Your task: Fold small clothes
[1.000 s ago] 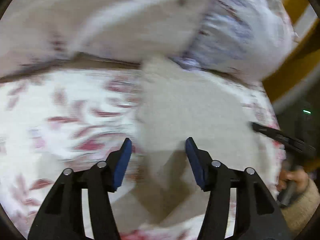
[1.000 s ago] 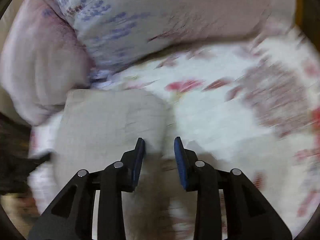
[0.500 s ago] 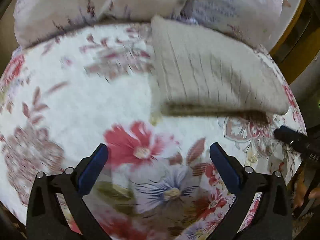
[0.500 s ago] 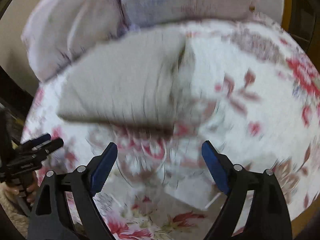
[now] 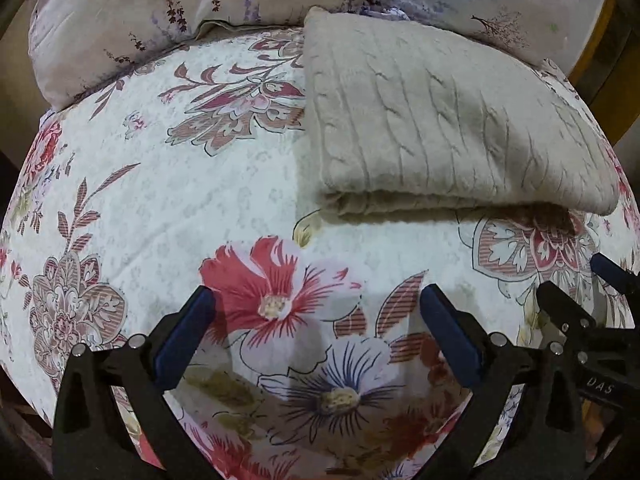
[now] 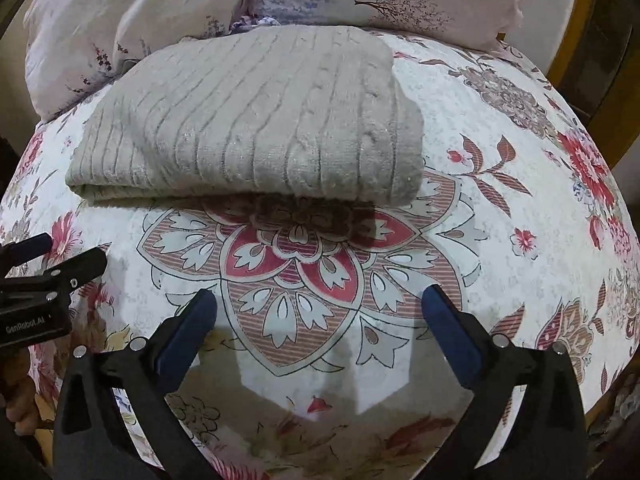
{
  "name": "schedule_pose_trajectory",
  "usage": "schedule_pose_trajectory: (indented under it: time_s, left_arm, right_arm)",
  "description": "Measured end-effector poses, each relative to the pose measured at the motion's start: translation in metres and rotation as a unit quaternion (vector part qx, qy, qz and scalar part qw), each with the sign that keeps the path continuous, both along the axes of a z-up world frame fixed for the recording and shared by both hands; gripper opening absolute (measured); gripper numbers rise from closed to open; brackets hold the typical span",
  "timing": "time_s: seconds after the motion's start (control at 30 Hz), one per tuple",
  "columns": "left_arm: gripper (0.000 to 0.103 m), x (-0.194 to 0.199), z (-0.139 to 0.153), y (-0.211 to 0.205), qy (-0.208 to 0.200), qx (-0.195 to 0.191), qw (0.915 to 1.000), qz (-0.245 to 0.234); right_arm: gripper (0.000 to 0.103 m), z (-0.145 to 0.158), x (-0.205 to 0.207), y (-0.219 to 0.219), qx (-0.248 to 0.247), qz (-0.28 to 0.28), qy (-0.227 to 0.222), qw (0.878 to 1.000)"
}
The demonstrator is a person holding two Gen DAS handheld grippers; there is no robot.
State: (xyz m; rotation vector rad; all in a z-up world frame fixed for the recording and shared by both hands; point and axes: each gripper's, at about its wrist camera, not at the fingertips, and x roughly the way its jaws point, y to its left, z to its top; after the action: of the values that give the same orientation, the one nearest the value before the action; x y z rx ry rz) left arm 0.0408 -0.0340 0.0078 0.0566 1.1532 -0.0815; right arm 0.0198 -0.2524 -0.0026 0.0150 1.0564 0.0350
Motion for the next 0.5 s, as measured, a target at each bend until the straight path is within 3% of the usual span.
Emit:
schedule_pose_trajectory:
  time_s: [0.5]
  left_arm:
    - [0.101,-0.0047,0.009,0.0004,-0.019,0.001,0.9998,0.008]
  right_arm:
    - [0.102,-0.0001,0.0005,0.0032,-0.002,-0.009,0.006,1.0]
